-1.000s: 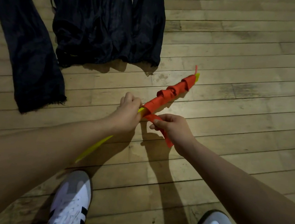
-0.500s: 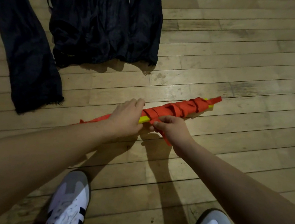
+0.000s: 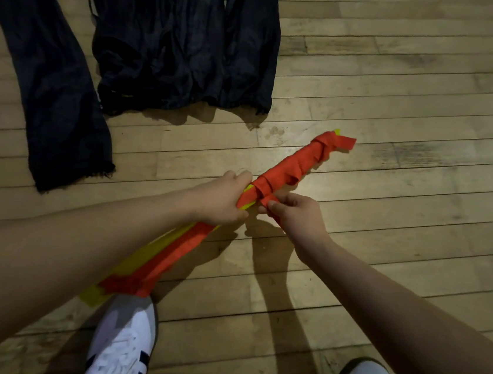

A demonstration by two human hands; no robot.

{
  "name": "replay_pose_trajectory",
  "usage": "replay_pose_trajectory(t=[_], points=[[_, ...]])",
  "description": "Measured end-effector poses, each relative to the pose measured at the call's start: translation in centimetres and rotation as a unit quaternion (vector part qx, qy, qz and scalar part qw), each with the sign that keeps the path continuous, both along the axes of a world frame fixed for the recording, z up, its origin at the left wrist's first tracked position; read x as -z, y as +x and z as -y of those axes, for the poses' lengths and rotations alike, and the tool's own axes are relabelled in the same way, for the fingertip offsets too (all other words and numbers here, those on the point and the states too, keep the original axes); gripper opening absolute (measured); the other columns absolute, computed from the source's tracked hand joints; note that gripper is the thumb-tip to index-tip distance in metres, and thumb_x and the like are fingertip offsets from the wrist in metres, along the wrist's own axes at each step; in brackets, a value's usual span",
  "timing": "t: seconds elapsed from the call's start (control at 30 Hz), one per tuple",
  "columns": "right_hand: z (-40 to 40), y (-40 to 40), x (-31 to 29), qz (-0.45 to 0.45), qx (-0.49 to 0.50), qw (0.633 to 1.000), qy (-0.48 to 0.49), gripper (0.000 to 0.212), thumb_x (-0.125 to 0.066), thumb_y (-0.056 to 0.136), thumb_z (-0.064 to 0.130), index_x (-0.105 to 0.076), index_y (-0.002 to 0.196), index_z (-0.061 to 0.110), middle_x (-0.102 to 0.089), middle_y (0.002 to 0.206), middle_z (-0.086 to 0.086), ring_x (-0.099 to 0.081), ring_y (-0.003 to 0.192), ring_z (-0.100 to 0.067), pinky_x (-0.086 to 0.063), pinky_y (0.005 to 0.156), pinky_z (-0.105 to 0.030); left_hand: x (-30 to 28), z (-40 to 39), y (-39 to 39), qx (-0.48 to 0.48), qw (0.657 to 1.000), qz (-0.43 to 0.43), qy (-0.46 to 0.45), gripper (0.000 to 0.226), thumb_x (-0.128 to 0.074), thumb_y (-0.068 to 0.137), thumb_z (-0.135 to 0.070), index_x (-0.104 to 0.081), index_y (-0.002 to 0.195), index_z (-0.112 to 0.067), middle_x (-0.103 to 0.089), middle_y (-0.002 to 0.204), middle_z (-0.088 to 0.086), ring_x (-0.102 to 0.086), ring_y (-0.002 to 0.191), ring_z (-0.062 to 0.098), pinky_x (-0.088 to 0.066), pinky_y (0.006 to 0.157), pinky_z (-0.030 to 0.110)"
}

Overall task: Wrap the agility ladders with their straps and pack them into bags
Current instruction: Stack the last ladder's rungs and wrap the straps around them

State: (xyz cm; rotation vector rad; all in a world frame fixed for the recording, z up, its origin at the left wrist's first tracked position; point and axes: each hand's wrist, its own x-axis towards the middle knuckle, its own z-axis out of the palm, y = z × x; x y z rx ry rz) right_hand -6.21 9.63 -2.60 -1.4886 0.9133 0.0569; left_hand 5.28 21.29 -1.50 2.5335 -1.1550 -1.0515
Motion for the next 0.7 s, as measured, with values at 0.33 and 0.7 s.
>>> replay_pose_trajectory(t=[0.33,0.7], points=[[-0.5,3.9,0.8,-0.011,-0.032,0.999,-0.034,0.015,-0.063,0.089,0.008,-0.069,0.075,0.006,-0.071,0.075,-0.014,-0.056,0.065,-0.017,-0.047,0.064,-0.032,2.1,0.6,3.0,-0.142,0.990,0.019,-0.012,0.060,-0.057,0.089,-0.024,-0.027,0.139,-0.008,-0.044,0.123,0.014,-0.052,0.104,0.031,-0.046,0.085,0.042],[0.1,7.7,3.3,-0.002,-0.032,0.988,-0.153,0.017,-0.069,0.086,0.020,-0.070,0.075,0.008,-0.068,0.067,-0.002,-0.061,0.065,-0.014,-0.047,0.063,-0.030,3.5,0.7,5.5,-0.048,0.994,0.096,-0.013,0.044,-0.053,0.090,-0.008,-0.028,0.124,-0.021,-0.053,0.114,0.010,-0.058,0.087,0.029,-0.053,0.071,0.042]])
